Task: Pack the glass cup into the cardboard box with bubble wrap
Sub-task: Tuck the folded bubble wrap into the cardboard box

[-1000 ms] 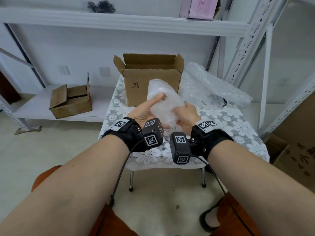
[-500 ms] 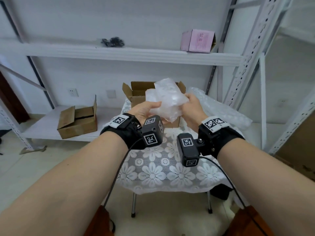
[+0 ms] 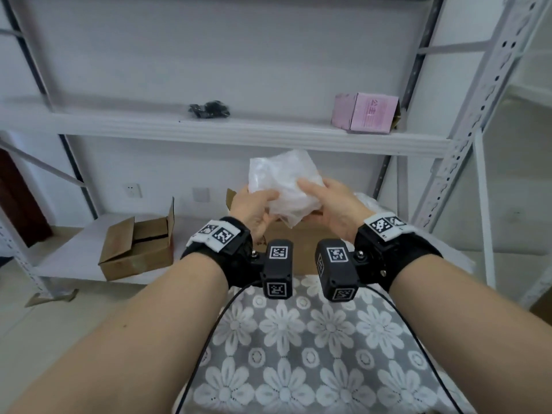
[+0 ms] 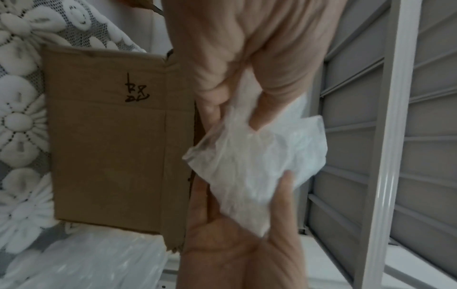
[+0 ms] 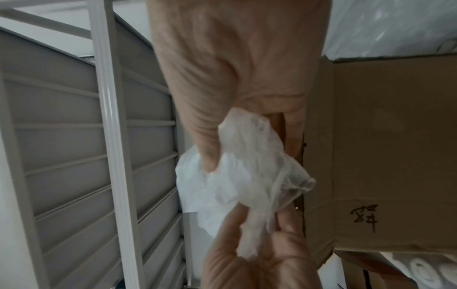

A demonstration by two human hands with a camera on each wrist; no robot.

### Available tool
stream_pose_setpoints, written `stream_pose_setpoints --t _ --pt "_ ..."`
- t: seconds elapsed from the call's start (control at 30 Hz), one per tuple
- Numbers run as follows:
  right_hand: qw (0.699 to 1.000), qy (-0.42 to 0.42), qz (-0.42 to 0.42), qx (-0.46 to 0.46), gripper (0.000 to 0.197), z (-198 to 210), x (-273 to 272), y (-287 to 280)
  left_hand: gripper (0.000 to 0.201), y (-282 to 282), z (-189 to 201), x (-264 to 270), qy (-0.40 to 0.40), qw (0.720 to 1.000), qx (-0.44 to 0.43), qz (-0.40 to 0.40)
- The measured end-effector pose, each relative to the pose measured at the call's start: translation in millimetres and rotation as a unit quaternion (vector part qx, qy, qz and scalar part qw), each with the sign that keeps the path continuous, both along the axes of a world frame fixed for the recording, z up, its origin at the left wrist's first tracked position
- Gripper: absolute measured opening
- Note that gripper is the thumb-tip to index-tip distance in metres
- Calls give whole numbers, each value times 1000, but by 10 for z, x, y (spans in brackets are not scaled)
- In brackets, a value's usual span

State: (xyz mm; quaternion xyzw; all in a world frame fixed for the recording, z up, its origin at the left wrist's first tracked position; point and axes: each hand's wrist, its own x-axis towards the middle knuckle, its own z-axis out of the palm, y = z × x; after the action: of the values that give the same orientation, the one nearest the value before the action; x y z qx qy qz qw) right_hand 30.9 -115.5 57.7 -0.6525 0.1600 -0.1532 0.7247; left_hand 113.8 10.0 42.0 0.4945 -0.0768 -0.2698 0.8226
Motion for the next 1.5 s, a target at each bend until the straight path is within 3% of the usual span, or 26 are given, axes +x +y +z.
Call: stream_pose_setpoints --t 0.13,0.27,0.37,0.53,0.63,0.83,1.03,1.17,1.27,1.37,1.5 --pt "998 -9 -65 -5 31 -18 230 -152 31 25 73 226 -15 997 -1 -78" --pt "995 -11 -102 -1 21 -47 395 -244 46 -23 74 522 -106 989 101 -14" --pt "993 4 -117 -12 22 -145 500 -291 24 -118 -15 626 -178 962 208 8" --pt "996 58 -74 13 19 -338 561 -313 48 -107 -215 607 -140 979 144 -45" --pt "996 76 -34 1 29 -442 579 -285 52 -96 -327 619 -175 964 198 -21" --pt "995 79 -56 2 37 -492 637 -288 37 -142 -363 616 -145 962 229 42" --pt "995 86 -46 -32 29 -562 617 -296 37 -84 -340 568 -62 985 155 -32" --pt "991 66 -108 -44 20 -579 650 -292 32 -107 -387 619 -69 982 173 40" --pt "953 106 -202 -200 16 -646 668 -368 19 -158 -413 610 -126 965 211 96" --pt "897 208 -83 -380 17 -640 645 -393 8 -186 -431 590 -200 938 260 107" --pt "832 322 76 -446 28 -581 693 -334 18 -174 -445 588 -203 937 270 92"
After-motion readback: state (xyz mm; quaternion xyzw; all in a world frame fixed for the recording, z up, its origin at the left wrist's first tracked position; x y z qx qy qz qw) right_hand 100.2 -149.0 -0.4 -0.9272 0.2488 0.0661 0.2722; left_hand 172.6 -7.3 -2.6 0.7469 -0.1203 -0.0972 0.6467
